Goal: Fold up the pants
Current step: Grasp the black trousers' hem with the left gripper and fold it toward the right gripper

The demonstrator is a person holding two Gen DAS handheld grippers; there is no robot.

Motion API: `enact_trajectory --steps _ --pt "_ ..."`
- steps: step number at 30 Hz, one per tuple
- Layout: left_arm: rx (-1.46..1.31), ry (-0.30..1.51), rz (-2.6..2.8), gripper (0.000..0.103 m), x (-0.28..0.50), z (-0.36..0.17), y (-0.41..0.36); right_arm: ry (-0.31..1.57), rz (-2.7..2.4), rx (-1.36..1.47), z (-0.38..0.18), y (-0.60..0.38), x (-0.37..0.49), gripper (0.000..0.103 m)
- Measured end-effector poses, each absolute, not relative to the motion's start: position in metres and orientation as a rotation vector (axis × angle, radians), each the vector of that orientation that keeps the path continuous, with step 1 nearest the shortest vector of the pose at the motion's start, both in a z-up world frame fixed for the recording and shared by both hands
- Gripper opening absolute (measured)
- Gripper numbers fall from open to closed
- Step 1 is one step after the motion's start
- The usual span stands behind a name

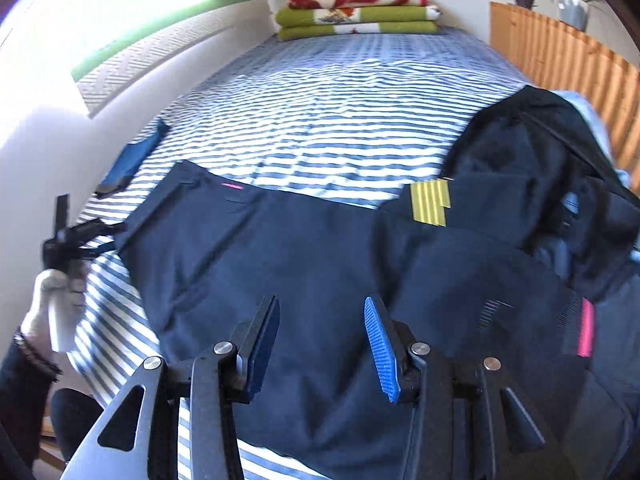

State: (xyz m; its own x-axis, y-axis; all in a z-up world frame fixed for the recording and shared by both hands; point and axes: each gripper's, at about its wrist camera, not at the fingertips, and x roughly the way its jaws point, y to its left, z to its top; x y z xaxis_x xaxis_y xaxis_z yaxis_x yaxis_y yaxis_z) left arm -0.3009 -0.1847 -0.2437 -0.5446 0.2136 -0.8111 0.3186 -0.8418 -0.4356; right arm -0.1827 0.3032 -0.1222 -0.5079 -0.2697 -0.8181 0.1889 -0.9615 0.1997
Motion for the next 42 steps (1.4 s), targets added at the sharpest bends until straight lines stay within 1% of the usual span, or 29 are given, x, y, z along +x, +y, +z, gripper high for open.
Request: enact_trajectory --steps 1,2,4,5,9,13,16,19,20,22,24,28,30,33,35,40,42 --pt "1.46 0.869 -2.554 0.026 -0.305 -0.245 -0.185 -0.126 -2.503 1.387 -0.122 0.296 -0.188 0.041" --pt "1.463 0.879 -2.553 0.017 -0.309 -0.246 -0.186 -0.125 -2.495 1.384 -0.121 0.289 -0.191 0.041" --pt "1.453 0.9 -2.568 0.01 -0.316 -0.244 -0.183 -0.114 -2.477 1.372 -0.121 0.272 -0.201 0.041" --pt "1.44 0.899 -2.58 0.008 -0.315 -0.241 -0.182 -0.108 -2.466 1.368 -0.121 0.265 -0.204 0.041" --pt "1.356 0.864 -2.66 0.006 -0.306 -0.221 -0.172 -0.106 -2.426 1.39 -0.13 0.238 -0.222 0.041" --pt "1.283 0.784 -2.851 0.005 -0.294 -0.178 -0.133 -0.143 -2.427 1.405 -0.14 0.23 -0.227 0.041" --pt "1.26 0.747 -3.012 0.005 -0.282 -0.145 -0.083 -0.201 -2.437 1.39 -0.139 0.243 -0.222 0.041" --pt "1.283 0.655 -3.164 0.005 -0.267 -0.128 -0.015 -0.344 -2.462 1.322 -0.131 0.271 -0.212 0.041" --pt "1.311 0.645 -3.203 0.005 -0.26 -0.128 0.006 -0.395 -2.475 1.283 -0.127 0.282 -0.208 0.041" --pt "1.389 0.545 -3.268 0.005 -0.246 -0.135 0.057 -0.465 -2.51 1.22 -0.12 0.303 -0.201 0.041" --pt "1.497 0.411 -3.307 0.005 -0.233 -0.15 0.102 -0.507 -2.498 1.237 -0.118 0.318 -0.201 0.041" --pt "1.682 0.31 -3.285 0.005 -0.214 -0.181 0.159 -0.647 -2.425 1.334 -0.132 0.344 -0.208 0.041" --pt "1.714 0.307 -3.268 0.005 -0.21 -0.192 0.171 -0.696 -2.378 1.395 -0.145 0.351 -0.213 0.041" --pt "1.701 0.318 -3.265 0.005 -0.205 -0.192 0.177 -0.708 -2.329 1.492 -0.166 0.354 -0.222 0.041" --pt "1.658 0.264 -3.291 0.005 -0.201 -0.188 0.182 -0.715 -2.298 1.546 -0.178 0.354 -0.226 0.041" --pt "1.587 0.108 -3.345 0.005 -0.184 -0.178 0.198 -0.937 -2.134 1.543 -0.196 0.354 -0.24 0.042" --pt "1.571 0.055 -3.376 0.005 -0.18 -0.176 0.202 -0.993 -2.085 1.535 -0.2 0.352 -0.249 0.042"
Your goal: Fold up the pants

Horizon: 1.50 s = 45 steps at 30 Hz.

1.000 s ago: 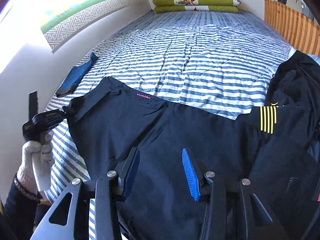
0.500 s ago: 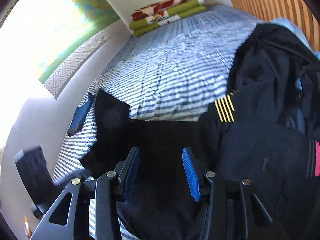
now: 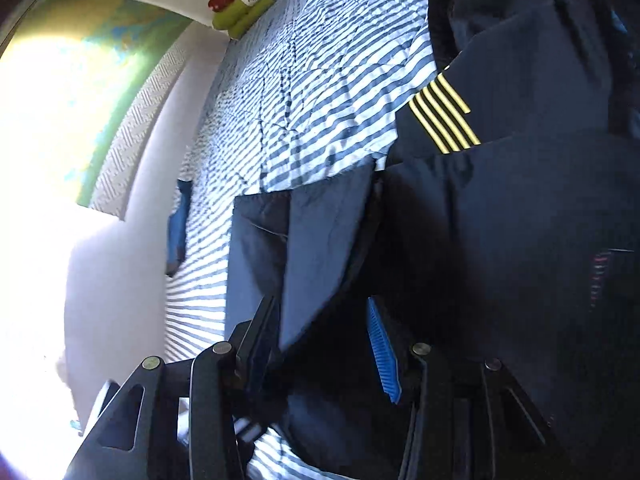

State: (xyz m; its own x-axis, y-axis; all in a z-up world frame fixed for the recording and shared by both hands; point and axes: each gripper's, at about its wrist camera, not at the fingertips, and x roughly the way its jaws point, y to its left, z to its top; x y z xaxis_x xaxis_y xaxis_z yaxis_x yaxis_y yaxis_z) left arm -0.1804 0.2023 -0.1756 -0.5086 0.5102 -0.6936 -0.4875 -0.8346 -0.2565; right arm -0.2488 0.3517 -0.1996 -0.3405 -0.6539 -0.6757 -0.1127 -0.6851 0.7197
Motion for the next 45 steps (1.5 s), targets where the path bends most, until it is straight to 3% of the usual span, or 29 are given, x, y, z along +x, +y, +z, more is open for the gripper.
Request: enact_trajectory --steps 4,6,7,12,14,17,19,20,21,23,30,35,38,39,41,45 --pt "-1.034 0.038 2.285 0.005 -0.154 -0.167 0.221 -0.974 -2.065 1.583 -0.207 0.343 -0.258 0.039" --pt "-1.021 0.065 2.26 0.005 -0.143 -0.166 0.233 -0.937 -2.106 1.57 -0.202 0.341 -0.251 0.004" --pt "-1.016 0.073 2.246 0.005 -0.139 -0.167 0.241 -0.887 -2.14 1.558 -0.197 0.341 -0.246 0.003" --pt "-1.006 0.116 2.184 0.008 -0.129 -0.17 0.282 -0.62 -2.392 1.498 -0.164 0.357 -0.211 0.003" --pt "-1.084 0.141 2.101 0.021 -0.13 -0.177 0.299 -0.556 -2.443 1.464 -0.159 0.367 -0.202 0.003" --pt "-1.129 0.15 2.062 0.033 -0.126 -0.177 0.292 -0.481 -2.495 1.502 -0.167 0.379 -0.204 0.003" --pt "-1.107 0.151 2.067 0.039 -0.12 -0.169 0.269 -0.455 -2.455 1.589 -0.178 0.386 -0.209 0.008" --pt "-1.099 0.144 2.083 0.041 -0.117 -0.165 0.254 -0.447 -2.45 1.64 -0.182 0.389 -0.21 0.015" --pt "-1.097 0.132 2.113 0.041 -0.117 -0.159 0.237 -0.445 -2.457 1.67 -0.183 0.393 -0.208 0.024" --pt "-1.097 0.096 2.186 0.041 -0.127 -0.152 0.2 -0.434 -2.522 1.661 -0.174 0.404 -0.199 0.028" --pt "-1.214 -0.069 2.328 0.041 -0.188 -0.17 0.133 -0.374 -2.672 1.446 -0.13 0.405 -0.183 0.028" --pt "-1.388 -0.049 2.322 0.037 -0.202 -0.219 0.122 -0.172 -2.574 1.551 -0.166 0.361 -0.202 0.028" --pt "-1.343 -0.089 2.369 0.038 -0.194 -0.209 0.105 -0.085 -2.567 1.72 -0.199 0.357 -0.217 0.027" --pt "-1.322 -0.115 2.405 0.041 -0.189 -0.203 0.098 -0.104 -2.551 1.746 -0.203 0.36 -0.219 0.027" --pt "-1.293 -0.163 2.473 0.069 -0.189 -0.195 0.083 -0.157 -2.565 1.726 -0.195 0.359 -0.219 0.028" --pt "-1.366 -0.246 2.398 0.072 -0.197 -0.208 0.077 -0.291 -2.499 1.62 -0.168 0.332 -0.227 0.034"
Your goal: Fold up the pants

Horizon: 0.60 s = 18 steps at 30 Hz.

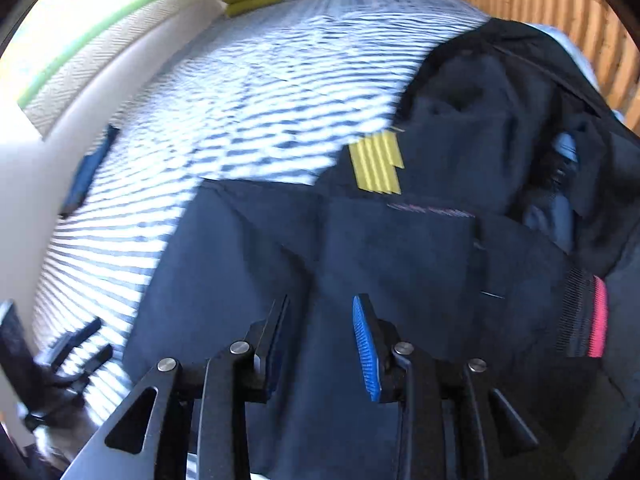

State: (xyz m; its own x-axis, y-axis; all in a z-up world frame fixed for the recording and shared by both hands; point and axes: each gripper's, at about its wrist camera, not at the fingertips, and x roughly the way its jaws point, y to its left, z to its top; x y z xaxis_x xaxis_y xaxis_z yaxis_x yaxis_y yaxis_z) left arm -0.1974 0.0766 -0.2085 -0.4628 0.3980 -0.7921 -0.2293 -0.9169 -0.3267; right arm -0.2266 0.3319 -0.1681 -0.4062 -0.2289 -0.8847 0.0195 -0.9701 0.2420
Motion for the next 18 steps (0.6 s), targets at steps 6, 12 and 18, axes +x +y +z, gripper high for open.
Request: enact_trajectory --steps 6,12,18 --pt "-1.403 -0.282 2.353 0.062 -0.203 -0.23 0.1 -0.297 -2.365 1.594 -0.16 0.258 -0.261 0.038" --pt "-1.396 -0.5 2.35 0.024 -0.21 -0.234 0.091 -0.303 -2.275 1.697 -0.174 0.213 -0.278 0.038" --pt "-1.242 -0.446 2.386 0.013 -0.195 -0.204 0.1 -0.327 -2.224 1.785 -0.183 0.2 -0.292 0.038"
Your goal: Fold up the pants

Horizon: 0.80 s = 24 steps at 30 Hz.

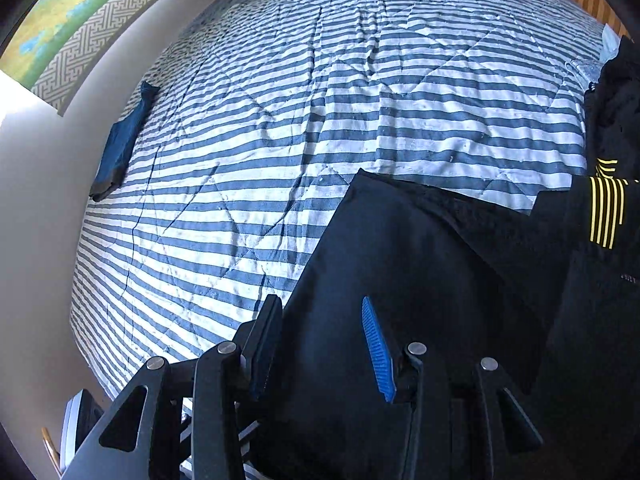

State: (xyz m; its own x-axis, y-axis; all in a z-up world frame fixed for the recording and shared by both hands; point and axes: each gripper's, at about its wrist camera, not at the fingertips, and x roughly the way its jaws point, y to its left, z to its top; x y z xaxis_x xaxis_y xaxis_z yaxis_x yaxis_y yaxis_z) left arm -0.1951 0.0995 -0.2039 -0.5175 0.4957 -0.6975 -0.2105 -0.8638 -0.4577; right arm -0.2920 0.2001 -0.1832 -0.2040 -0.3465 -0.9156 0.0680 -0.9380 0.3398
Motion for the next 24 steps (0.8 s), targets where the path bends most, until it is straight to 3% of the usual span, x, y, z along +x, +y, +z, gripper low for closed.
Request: enact_trajectory --steps 6,11,13,15,24 --pt "-1.091 -0.284 2.398 0.011 -0.18 -0.168 0.134 -0.293 -2.17 1.823 -0.178 0.185 -0.293 0.044" --pt "-1.043 -0.284 2.347 0.009 -0.167 -0.15 0.153 -0.172 -2.182 1.847 -0.169 0.181 -0.284 0.044" --pt "-1.029 -0.277 2.325 0.008 -0.163 -0.144 0.163 -0.122 -2.214 1.827 -0.162 0.188 -0.278 0.034" --pt "-1.013 -0.269 2.284 0.008 -0.156 -0.135 0.178 -0.117 -2.224 1.803 -0.153 0.203 -0.269 0.008" --pt "-0.931 -0.137 2.075 0.008 -0.119 -0.104 0.295 -0.3 -2.457 1.569 -0.077 0.328 -0.189 0.003"
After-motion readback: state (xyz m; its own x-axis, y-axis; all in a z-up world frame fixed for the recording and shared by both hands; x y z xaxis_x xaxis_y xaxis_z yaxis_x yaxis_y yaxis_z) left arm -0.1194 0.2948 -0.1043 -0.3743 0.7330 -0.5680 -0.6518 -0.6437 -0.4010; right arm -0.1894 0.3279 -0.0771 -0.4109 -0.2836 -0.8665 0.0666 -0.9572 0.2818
